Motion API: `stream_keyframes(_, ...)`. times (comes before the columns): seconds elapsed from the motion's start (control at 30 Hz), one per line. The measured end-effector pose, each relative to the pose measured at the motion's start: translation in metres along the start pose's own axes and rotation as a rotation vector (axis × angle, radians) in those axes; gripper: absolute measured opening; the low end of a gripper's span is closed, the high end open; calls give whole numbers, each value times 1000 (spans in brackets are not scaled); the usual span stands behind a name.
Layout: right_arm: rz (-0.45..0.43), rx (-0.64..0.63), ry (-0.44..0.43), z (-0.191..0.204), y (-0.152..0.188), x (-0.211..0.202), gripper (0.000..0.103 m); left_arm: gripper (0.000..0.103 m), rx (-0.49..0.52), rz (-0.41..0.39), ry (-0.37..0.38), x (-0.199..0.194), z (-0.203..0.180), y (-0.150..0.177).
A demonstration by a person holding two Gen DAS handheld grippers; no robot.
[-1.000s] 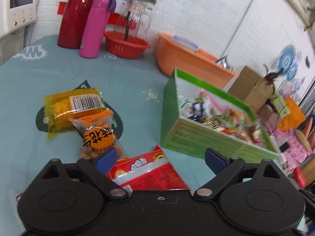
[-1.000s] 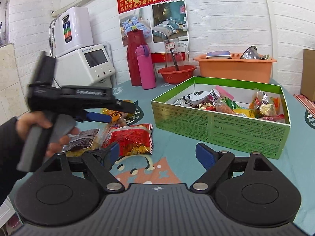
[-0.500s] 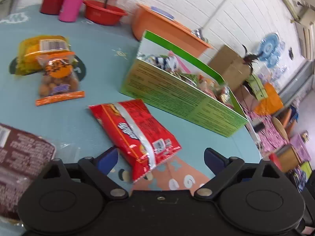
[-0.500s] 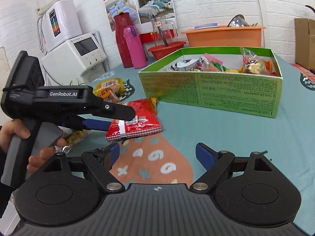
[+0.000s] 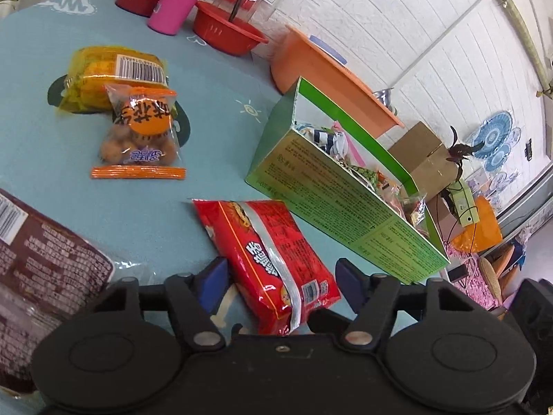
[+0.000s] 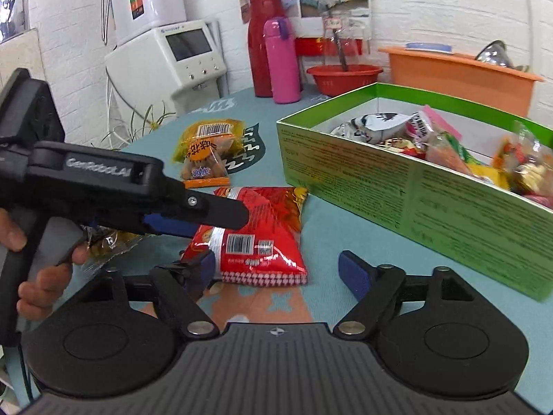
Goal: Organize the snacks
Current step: 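Reach both tools to the red snack bag and close the left tool on it, then carry the red snack bag into the green box and open both tools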
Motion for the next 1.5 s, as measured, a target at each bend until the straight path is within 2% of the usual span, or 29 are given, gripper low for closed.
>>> stream_keyframes(0.03, 4, 12, -13, -3, -2, 4, 103, 90, -3, -1, 2, 0, 1, -1)
stream_keyframes(0.1, 5, 47, -51, -8, -5, 11, 103, 83, 4, -6, -1, 2, 1, -2)
stream_keyframes(0.17, 15, 96, -80, -11, -5, 14, 102, 43, 19, 4, -9, 2, 2, 1)
stream_keyframes(0.2, 12, 101, -91, -9, -4, 12, 75, 42, 27, -1, -10, 1, 2, 2)
stream_keyframes(0.23, 22, 102, -104, -7, -2, 10, 65, 42, 29, -2, -4, 1, 3, 2)
stream_keyframes(0.3, 19, 76, -101, -2, 2, 6, 63, 43, 15, 2, 8, 1, 5, 1)
stream_keyframes(0.4, 2, 107, -98, -4, 2, 7, 66, 47, 8, -5, 11, 3, 6, 0)
stream_keyframes(0.5, -12, 119, -84, -5, 2, 10, 69, 43, 39, -19, -10, 3, 1, 2)
stream_keyframes(0.57, -18, 106, -61, -2, 3, 9, 66, 41, 65, -27, -52, 3, -3, 5)
stream_keyframes(0.63, -25, 87, -28, 4, 4, 5, 47, 40, 50, -24, -42, -1, -6, 9)
stream_keyframes(0.73, -80, 43, 10, 15, 4, -15, 38, 40, 47, -49, -4, -14, -16, 10)
stream_keyframes(0.9, -205, 31, 49, 19, -7, -52, 35, 39, 114, -116, 56, -32, -53, -2)
stream_keyframes(1.07, -298, 8, 113, 8, -24, -80, 35, 39, 159, -146, 114, -27, -89, -22)
stream_keyframes(1.27, -370, 39, 191, -22, -39, -95, 35, 39, 213, -141, 156, 3, -128, -44)
stream_keyframes(1.5, -398, 87, 261, -63, -45, -97, 35, 39, 241, -103, 173, 50, -152, -62)
Point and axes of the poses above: each gripper's, at about its wrist camera, not at the fingertips, and x roughly the way its jaws point, z to its left, y to its underside, the point moved 3 cm from there along x, roughly the way its jaws point, and after that the axes turned 7 degrees about -y, right-handed, at the moved point
